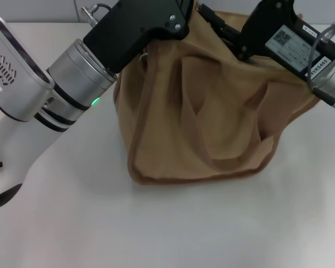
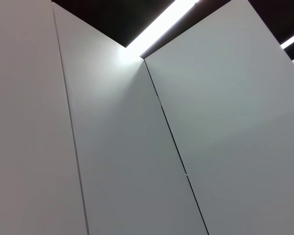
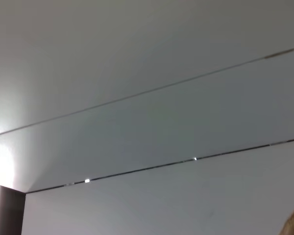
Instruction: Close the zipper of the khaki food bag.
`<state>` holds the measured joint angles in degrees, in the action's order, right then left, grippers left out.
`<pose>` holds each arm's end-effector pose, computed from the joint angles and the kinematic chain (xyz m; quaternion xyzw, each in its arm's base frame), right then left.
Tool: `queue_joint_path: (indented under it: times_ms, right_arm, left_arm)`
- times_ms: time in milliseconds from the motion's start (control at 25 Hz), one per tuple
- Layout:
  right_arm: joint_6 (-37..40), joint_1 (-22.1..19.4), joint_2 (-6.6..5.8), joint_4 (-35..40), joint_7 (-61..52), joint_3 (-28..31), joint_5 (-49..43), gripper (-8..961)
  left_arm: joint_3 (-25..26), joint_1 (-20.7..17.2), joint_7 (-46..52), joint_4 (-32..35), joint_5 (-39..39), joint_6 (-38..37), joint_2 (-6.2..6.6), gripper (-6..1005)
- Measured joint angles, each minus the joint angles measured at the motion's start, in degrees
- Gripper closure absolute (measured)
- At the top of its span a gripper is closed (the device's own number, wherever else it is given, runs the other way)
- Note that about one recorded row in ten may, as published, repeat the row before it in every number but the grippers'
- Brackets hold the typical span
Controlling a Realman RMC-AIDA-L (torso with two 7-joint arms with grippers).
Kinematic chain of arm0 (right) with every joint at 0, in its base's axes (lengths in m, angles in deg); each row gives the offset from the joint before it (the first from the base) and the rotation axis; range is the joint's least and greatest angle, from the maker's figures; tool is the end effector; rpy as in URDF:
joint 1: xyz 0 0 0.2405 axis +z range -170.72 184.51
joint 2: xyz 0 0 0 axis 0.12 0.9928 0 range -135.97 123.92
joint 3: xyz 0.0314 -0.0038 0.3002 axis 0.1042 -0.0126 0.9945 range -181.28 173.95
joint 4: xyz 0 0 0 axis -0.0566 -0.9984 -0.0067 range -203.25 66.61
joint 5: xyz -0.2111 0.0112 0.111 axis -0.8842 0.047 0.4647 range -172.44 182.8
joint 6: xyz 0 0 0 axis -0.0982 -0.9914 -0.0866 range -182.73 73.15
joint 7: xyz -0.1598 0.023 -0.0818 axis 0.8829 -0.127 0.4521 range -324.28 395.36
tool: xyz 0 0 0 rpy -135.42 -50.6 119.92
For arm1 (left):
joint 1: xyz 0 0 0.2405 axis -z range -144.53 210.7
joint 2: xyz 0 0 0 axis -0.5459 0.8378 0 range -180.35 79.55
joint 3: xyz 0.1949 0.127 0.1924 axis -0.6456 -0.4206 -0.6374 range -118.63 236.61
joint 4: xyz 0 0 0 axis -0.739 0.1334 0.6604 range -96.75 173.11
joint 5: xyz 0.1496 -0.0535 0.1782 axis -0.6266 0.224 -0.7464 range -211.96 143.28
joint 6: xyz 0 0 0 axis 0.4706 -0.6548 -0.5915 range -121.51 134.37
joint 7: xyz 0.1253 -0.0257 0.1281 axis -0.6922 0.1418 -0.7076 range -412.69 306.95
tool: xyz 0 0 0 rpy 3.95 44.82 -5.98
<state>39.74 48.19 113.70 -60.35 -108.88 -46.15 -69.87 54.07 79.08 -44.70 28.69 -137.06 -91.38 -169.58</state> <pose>0.1959 0.4126 -0.0690 0.4730 -0.6726 -0.5071 0.2582 -0.1564 0.4036 -0.0842 -0.7557 0.0871 -0.5384 0.3627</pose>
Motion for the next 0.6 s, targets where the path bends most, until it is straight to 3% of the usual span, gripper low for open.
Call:
queue_joint_path:
  times_ms: [600]
  right_arm:
    - [4.23, -1.41, 0.08, -0.43, -0.1, 0.32, 0.35, 263]
  left_arm:
    - [-0.01, 0.43, 0.02, -0.33, -0.03, 0.3, 0.0, 913]
